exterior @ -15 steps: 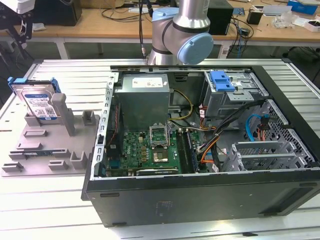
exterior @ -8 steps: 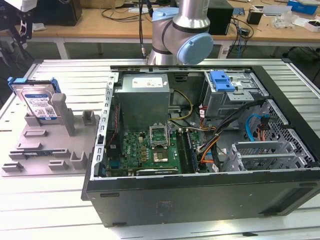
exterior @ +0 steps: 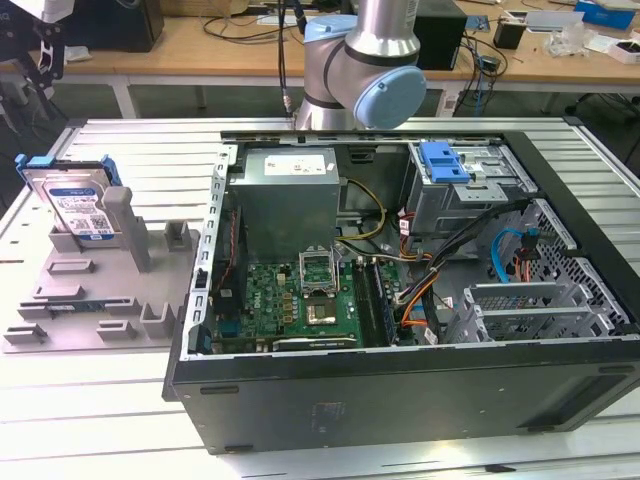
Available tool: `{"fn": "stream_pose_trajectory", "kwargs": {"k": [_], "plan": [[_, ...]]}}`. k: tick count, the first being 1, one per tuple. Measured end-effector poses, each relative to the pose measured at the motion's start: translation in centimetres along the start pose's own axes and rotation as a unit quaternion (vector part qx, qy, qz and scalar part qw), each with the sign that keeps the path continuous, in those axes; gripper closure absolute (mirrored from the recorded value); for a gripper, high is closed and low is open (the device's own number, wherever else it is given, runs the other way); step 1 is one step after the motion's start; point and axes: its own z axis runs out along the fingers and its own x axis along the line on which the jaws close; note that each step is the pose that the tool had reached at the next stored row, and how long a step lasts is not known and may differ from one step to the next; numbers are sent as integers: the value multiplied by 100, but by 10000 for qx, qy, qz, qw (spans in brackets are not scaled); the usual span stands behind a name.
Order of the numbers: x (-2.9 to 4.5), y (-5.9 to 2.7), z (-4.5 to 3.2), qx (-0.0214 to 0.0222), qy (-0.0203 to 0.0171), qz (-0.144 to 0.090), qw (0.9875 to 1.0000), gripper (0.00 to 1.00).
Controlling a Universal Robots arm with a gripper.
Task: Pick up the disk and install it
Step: 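Pick up the disk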
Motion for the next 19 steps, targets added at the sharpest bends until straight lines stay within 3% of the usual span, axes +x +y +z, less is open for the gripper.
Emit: {"fn": "stream_pose_trajectory", "kwargs": {"k": [2, 5, 9, 12, 19], "plan": [[0, 1, 0, 1, 1, -25, 10000, 58], [-2, 2, 0, 12, 8, -326, 9995, 58], [-4, 4, 1, 24, 14, -709, 9975, 58], [-9, 9, 5, 35, 19, -1049, 9945, 58], [-58, 52, 24, 49, 27, -1502, 9886, 58]]}}
